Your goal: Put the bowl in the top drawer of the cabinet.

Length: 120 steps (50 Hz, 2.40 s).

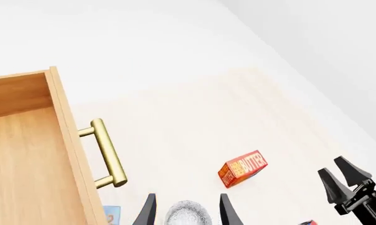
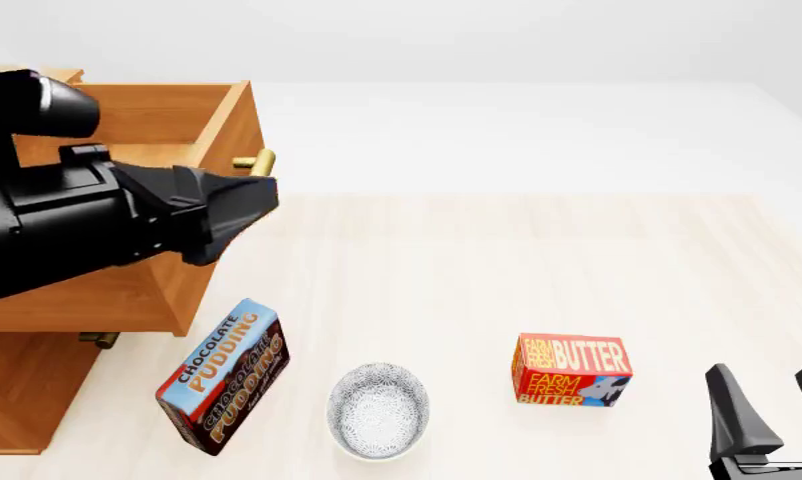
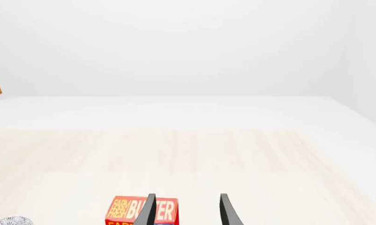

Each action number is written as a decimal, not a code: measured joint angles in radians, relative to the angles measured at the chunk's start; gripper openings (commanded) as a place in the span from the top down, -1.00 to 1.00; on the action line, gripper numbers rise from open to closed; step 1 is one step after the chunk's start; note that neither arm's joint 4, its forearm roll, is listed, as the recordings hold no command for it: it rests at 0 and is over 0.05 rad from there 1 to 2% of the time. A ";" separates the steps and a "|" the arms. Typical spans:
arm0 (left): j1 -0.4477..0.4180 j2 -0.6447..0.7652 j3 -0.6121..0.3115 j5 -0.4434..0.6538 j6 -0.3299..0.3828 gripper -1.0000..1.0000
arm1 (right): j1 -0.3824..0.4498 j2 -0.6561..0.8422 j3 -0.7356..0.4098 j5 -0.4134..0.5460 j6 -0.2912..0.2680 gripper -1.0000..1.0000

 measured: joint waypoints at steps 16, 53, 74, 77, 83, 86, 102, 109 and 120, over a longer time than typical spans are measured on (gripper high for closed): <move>-0.087 0.054 0.050 -0.074 -0.018 -1.00 | 0.000 0.000 0.000 0.000 0.000 -1.00; -0.081 0.265 0.148 -0.248 -0.042 -1.00 | 0.000 0.000 0.000 0.000 0.000 -1.00; -0.057 0.405 0.196 -0.333 -0.050 -1.00 | 0.000 0.000 0.000 0.000 0.000 -1.00; -0.053 0.422 0.203 -0.344 -0.051 -1.00 | 0.000 0.000 0.000 0.000 0.000 -1.00; -0.042 0.454 0.215 -0.363 -0.050 -1.00 | 0.000 0.000 0.000 0.000 0.000 -1.00; -0.038 0.468 0.220 -0.372 -0.051 -1.00 | 0.000 0.000 0.000 0.000 0.000 -1.00; -0.047 0.532 0.254 -0.414 -0.072 -1.00 | 0.000 0.000 0.000 0.000 0.000 -1.00; -0.058 0.555 0.264 -0.426 -0.084 -1.00 | 0.000 0.000 0.000 0.000 0.000 -1.00; -0.073 0.590 0.280 -0.447 -0.102 -1.00 | 0.000 0.000 0.000 0.000 0.000 -1.00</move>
